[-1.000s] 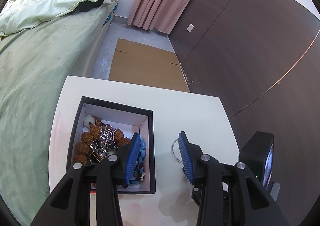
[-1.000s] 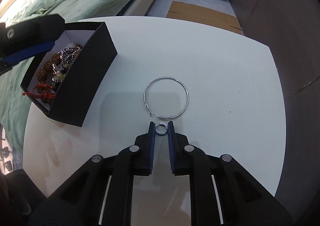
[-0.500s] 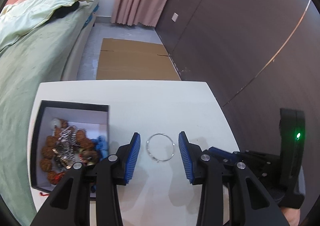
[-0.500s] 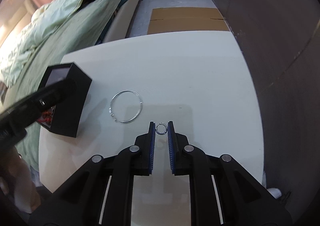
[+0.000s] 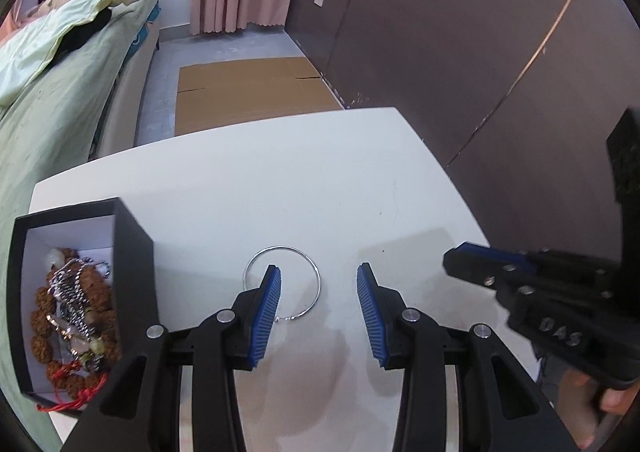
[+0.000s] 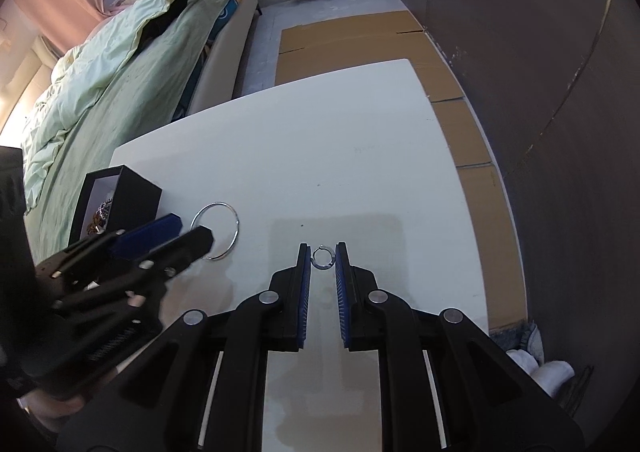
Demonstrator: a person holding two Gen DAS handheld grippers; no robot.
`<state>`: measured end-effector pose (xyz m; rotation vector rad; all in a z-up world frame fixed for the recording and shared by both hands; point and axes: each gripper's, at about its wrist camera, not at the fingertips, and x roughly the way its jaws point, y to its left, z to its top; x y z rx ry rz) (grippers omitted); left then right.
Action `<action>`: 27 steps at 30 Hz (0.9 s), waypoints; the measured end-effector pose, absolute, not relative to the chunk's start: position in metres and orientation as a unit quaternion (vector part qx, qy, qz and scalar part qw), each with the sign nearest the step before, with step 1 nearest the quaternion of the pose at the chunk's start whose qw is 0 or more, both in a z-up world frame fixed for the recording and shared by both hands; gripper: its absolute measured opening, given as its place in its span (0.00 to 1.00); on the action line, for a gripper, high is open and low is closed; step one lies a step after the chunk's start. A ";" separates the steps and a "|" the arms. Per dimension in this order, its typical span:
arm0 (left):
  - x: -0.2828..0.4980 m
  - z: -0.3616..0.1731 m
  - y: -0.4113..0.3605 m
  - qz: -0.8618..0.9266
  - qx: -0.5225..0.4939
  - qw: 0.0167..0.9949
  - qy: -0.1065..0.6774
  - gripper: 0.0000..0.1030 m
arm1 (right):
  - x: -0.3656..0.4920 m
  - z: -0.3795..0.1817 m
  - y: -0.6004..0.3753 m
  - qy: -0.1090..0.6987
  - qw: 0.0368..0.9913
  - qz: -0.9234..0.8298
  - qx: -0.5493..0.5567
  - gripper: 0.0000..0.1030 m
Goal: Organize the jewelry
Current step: 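Close the left gripper on the large silver hoop while the right holds the small ring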
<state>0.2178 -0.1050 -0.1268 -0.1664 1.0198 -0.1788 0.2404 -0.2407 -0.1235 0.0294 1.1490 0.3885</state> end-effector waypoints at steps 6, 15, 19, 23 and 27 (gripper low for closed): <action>0.229 -0.146 -0.113 -0.090 -0.064 0.855 0.507 0.26 | 0.242 -0.122 -0.250 0.540 0.822 0.178 0.022 0.13; 0.228 -0.145 -0.117 -0.068 -0.025 0.865 0.497 0.36 | 0.244 -0.121 -0.253 0.539 0.823 0.178 0.026 0.13; 0.227 -0.145 -0.118 -0.052 -0.015 0.871 0.488 0.57 | 0.243 -0.122 -0.255 0.540 0.822 0.177 0.026 0.13; 0.228 -0.148 -0.118 -0.050 -0.016 0.867 0.495 0.57 | 0.243 -0.121 -0.254 0.540 0.823 0.177 0.026 0.13; 0.230 -0.153 -0.114 -0.027 -0.012 0.867 0.497 0.57 | 0.243 -0.121 -0.253 0.540 0.823 0.178 0.024 0.13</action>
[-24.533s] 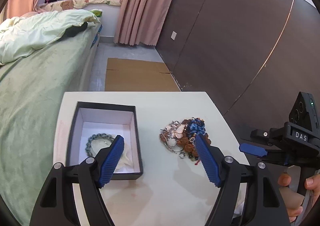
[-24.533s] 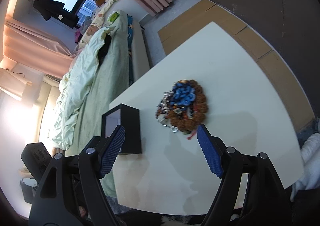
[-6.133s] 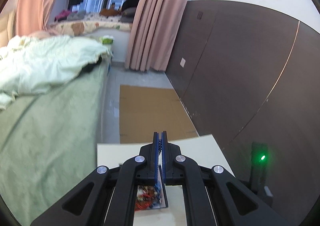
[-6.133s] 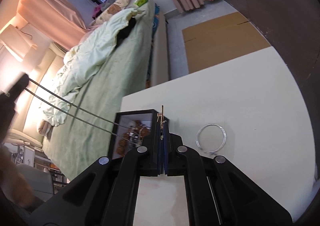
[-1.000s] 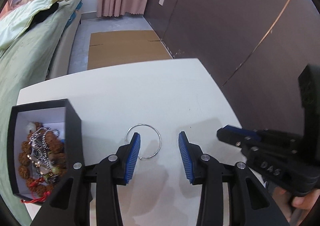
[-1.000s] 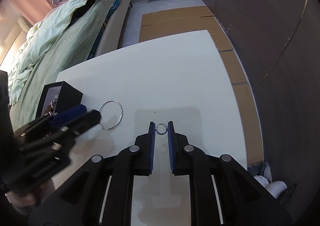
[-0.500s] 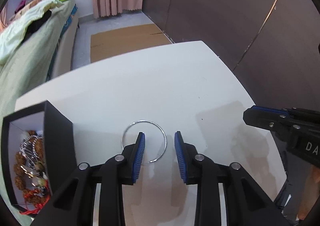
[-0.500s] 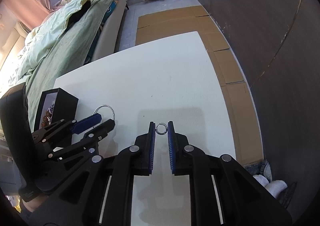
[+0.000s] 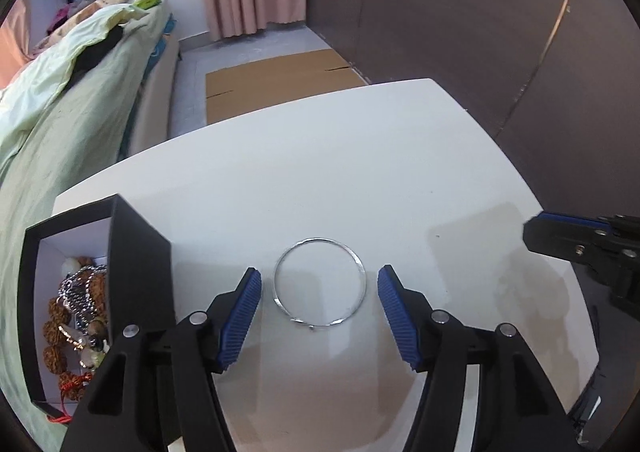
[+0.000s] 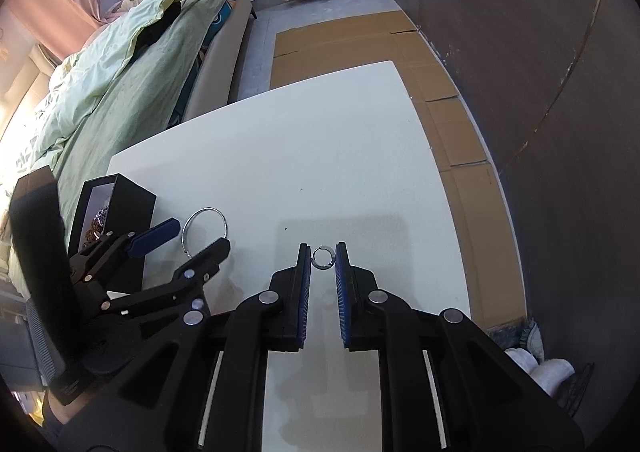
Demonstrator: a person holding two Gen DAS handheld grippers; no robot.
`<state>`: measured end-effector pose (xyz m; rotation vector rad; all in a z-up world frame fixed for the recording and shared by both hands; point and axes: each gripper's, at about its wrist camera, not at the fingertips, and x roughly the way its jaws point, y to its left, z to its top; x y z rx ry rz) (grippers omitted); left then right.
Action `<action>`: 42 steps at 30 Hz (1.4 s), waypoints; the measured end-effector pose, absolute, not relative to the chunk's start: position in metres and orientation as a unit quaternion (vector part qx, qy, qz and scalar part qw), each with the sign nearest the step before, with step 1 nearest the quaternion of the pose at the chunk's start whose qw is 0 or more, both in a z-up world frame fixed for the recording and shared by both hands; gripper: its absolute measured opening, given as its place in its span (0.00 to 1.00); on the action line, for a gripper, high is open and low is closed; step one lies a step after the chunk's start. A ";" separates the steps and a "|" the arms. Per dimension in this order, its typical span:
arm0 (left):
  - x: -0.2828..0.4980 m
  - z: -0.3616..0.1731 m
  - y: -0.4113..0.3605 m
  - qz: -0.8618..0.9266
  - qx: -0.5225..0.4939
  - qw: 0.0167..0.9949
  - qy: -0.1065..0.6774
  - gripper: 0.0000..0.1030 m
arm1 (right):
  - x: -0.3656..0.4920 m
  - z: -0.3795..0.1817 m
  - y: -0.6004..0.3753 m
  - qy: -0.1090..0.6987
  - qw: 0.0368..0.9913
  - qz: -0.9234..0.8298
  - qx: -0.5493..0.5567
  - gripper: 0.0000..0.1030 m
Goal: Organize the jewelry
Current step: 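Close the left gripper on the large silver hoop while the right holds the small ring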
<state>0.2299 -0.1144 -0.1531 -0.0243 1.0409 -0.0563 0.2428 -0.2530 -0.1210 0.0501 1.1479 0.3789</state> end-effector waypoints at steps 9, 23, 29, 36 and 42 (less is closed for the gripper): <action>0.229 -0.160 -0.119 -0.025 0.000 0.866 0.500 0.49 | 0.244 -0.119 -0.251 0.539 0.822 0.181 0.019 0.13; 0.214 -0.125 -0.097 -0.042 -0.055 0.879 0.472 0.45 | 0.239 -0.110 -0.244 0.526 0.828 0.191 0.029 0.13; 0.200 -0.096 -0.081 -0.048 -0.082 0.889 0.448 0.45 | 0.234 -0.101 -0.238 0.512 0.834 0.203 0.041 0.13; 0.179 -0.066 -0.051 -0.039 -0.110 0.899 0.423 0.46 | 0.226 -0.088 -0.227 0.491 0.839 0.227 0.064 0.13; 0.165 -0.058 -0.018 -0.022 -0.129 0.899 0.419 0.46 | 0.221 -0.079 -0.210 0.477 0.839 0.249 0.080 0.13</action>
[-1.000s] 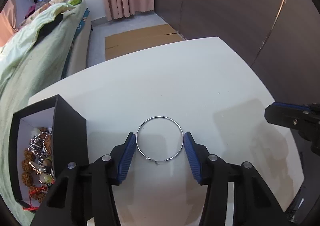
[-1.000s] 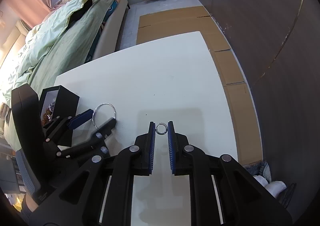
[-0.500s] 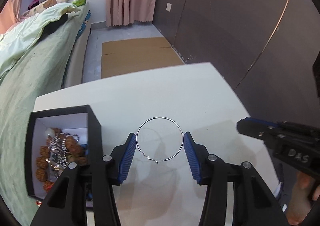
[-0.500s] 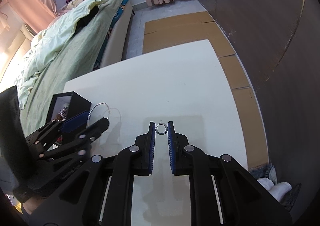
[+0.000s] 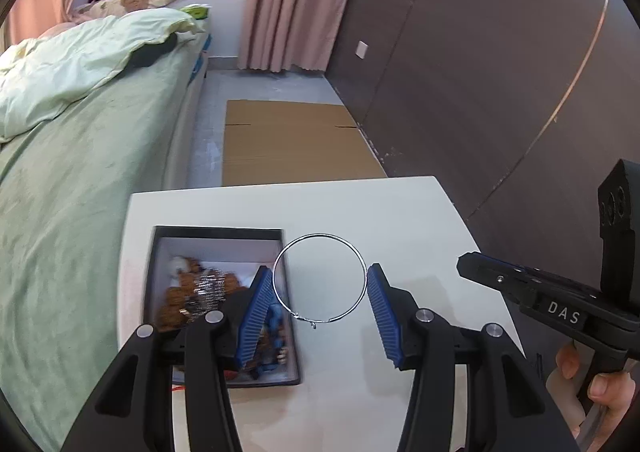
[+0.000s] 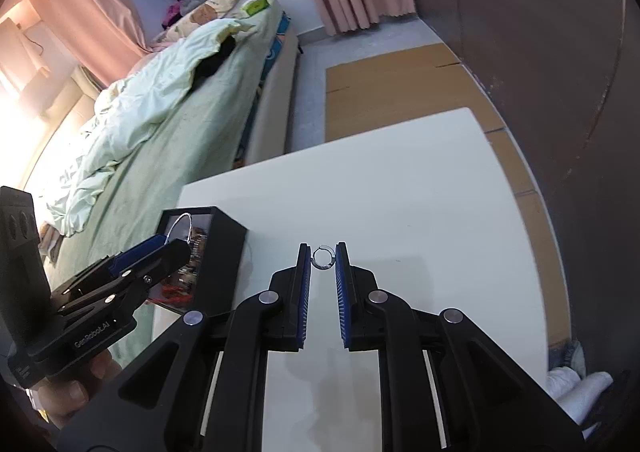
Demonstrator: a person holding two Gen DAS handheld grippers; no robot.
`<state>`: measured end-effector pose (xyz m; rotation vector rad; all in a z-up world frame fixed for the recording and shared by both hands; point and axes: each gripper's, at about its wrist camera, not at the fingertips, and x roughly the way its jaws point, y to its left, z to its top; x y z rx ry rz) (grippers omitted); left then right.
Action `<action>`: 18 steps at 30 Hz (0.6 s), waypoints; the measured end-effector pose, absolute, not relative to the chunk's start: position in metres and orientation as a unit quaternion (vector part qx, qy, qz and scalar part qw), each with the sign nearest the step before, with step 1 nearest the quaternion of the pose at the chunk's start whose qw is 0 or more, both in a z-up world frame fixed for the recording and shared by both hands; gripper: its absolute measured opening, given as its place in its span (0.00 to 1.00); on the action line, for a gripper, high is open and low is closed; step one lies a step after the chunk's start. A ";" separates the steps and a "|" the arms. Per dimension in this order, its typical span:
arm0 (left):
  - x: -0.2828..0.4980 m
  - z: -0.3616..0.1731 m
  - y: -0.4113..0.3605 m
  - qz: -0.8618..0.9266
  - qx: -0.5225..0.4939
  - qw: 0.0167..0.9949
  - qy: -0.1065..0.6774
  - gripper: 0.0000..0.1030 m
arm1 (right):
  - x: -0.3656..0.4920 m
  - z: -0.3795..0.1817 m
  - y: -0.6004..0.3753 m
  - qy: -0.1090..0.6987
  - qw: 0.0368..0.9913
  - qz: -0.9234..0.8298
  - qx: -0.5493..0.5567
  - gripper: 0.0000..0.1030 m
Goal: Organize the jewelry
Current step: 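Close the left gripper on the large silver hoop while the right holds the small ring, then release the hoop into the black box with the left gripper while the right carries the ring over it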
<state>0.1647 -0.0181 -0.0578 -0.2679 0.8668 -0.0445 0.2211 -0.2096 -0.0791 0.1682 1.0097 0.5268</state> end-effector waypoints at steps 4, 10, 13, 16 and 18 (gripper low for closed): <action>0.159 -0.057 0.000 -0.009 -0.139 0.897 0.419 0.46 | 0.217 -0.073 -0.194 0.469 0.839 0.263 0.083 0.13; 0.160 -0.066 0.025 0.011 -0.156 0.887 0.434 0.48 | 0.211 -0.072 -0.174 0.466 0.835 0.279 0.084 0.13; 0.156 -0.069 0.039 0.034 -0.171 0.885 0.431 0.71 | 0.209 -0.071 -0.165 0.466 0.833 0.287 0.087 0.13; 0.150 -0.064 0.051 0.036 -0.191 0.887 0.420 0.73 | 0.206 -0.071 -0.154 0.464 0.828 0.299 0.093 0.13; 0.145 -0.061 0.058 0.041 -0.196 0.888 0.415 0.75 | 0.204 -0.070 -0.146 0.463 0.826 0.307 0.094 0.13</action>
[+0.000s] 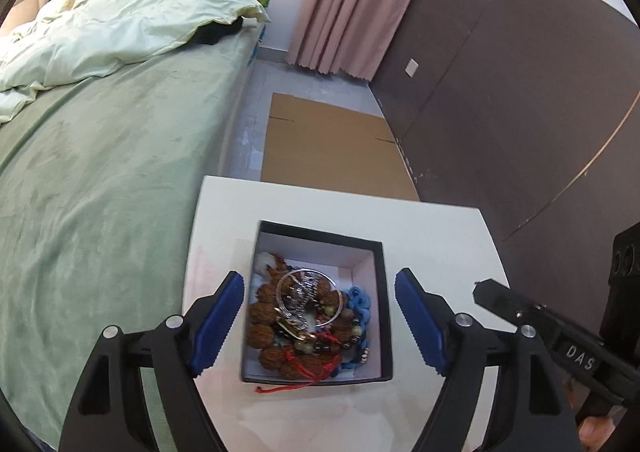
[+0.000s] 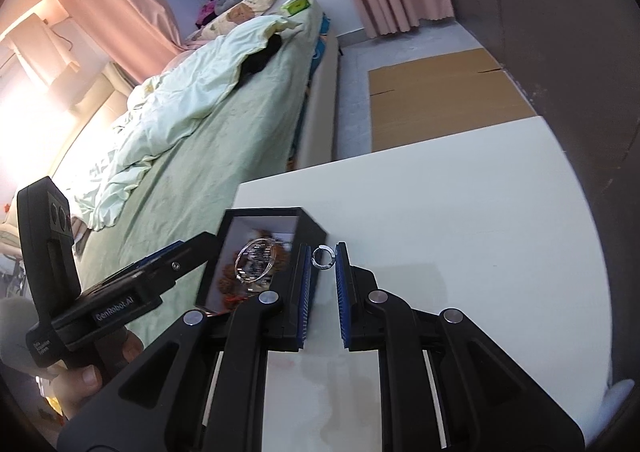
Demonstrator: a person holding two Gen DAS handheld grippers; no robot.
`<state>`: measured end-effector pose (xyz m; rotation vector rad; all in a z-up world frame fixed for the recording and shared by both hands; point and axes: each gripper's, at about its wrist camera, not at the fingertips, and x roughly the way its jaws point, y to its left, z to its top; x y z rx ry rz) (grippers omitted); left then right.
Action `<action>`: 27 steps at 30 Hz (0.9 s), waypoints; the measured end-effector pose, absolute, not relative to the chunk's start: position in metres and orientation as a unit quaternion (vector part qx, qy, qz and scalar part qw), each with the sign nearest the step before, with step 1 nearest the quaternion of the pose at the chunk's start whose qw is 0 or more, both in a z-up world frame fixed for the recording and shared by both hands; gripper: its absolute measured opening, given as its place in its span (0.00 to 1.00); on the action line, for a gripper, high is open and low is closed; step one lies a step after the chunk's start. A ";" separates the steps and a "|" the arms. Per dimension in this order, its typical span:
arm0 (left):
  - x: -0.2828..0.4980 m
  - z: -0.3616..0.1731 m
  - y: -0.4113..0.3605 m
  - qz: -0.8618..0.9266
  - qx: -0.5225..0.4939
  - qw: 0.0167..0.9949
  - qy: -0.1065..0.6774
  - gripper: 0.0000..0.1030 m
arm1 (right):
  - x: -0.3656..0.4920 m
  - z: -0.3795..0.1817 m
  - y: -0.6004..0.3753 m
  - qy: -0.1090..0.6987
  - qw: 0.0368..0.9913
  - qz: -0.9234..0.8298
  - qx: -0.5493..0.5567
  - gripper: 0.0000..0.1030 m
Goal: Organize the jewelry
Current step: 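Release the hoop into the black box with the left gripper while the right carries the ring over it, then open the right gripper over the black box to drop the small silver ring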
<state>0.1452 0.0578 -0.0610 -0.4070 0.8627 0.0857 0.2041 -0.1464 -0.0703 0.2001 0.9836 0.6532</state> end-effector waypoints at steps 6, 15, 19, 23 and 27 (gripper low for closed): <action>0.136 -0.054 0.078 0.051 -0.211 0.888 0.406 0.81 | 0.201 -0.072 -0.129 0.462 0.816 0.331 0.108 0.13; 0.125 -0.045 0.101 0.065 -0.229 0.889 0.392 0.84 | 0.196 -0.075 -0.099 0.464 0.795 0.369 0.132 0.13; 0.120 -0.043 0.110 0.071 -0.238 0.888 0.388 0.85 | 0.192 -0.078 -0.083 0.469 0.787 0.381 0.123 0.14; 0.116 -0.043 0.116 0.072 -0.244 0.886 0.387 0.85 | 0.191 -0.081 -0.075 0.476 0.788 0.375 0.107 0.61; 0.112 -0.040 0.118 0.072 -0.244 0.887 0.385 0.86 | 0.192 -0.078 -0.089 0.468 0.797 0.365 0.112 0.63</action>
